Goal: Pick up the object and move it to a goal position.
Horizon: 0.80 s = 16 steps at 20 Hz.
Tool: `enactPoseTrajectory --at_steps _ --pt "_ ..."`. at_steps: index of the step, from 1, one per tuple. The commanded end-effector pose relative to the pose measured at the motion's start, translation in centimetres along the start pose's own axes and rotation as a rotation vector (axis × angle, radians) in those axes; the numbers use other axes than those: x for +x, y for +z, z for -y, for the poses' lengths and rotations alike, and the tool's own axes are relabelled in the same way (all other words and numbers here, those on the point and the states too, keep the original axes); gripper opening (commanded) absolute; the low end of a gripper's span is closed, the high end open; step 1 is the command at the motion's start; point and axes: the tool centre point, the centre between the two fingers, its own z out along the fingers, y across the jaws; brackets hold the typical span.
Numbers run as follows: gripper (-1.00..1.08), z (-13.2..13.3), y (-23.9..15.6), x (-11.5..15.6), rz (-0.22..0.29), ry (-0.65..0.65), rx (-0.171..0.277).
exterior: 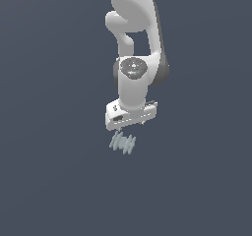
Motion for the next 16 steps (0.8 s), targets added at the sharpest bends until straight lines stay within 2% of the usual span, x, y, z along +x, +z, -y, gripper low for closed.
enactPoseTrajectory --at_steps 1,16 --pt "1.00 -0.3 0.5 0.1 0.001 -0.064 -0.002" --pt "1.00 -2.1 3.8 0.5 0.007 -0.468 -0.006"
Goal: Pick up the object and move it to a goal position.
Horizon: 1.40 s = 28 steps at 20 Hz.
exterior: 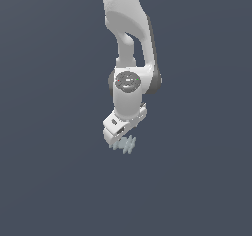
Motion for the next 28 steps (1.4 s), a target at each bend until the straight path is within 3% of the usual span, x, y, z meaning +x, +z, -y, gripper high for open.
enactPoseTrajectory --at_steps 1,15,28 --pt "1.00 -0.3 0.5 -0.1 0.000 -0.069 0.000" --pt "1.00 -1.6 3.1 -0.4 -0.004 -0.392 0.001" --pt "1.00 -1.9 3.8 -0.5 -0.006 -0.469 0.001"
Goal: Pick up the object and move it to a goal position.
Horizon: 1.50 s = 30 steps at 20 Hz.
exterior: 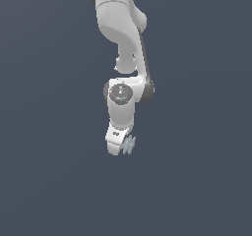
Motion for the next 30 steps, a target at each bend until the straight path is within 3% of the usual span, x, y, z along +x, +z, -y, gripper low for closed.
enactPoseTrajectory --at_steps 1,16,17,30 --pt "1.00 0.0 0.1 0.0 0.000 0.000 0.000" --pt "1.00 0.0 5.0 0.0 0.000 -0.005 0.000" --pt "-1.00 0.0 5.0 0.0 0.000 -0.005 0.000" --pt "-1.00 0.1 4.8 0.1 0.000 -0.005 -0.001"
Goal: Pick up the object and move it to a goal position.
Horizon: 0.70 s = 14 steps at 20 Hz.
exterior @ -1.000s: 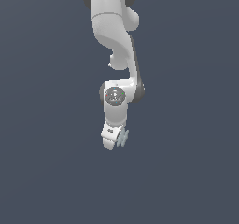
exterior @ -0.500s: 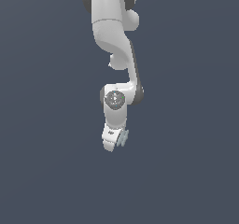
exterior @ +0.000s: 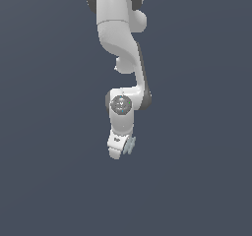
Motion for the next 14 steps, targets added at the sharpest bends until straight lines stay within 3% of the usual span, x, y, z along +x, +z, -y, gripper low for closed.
enactPoseTrajectory --at_steps 1,14 --pt "-1.00 0.1 -0.3 0.1 0.000 0.000 0.000" --pt "-1.00 4.1 -5.8 2.8 0.002 -0.001 -0.001"
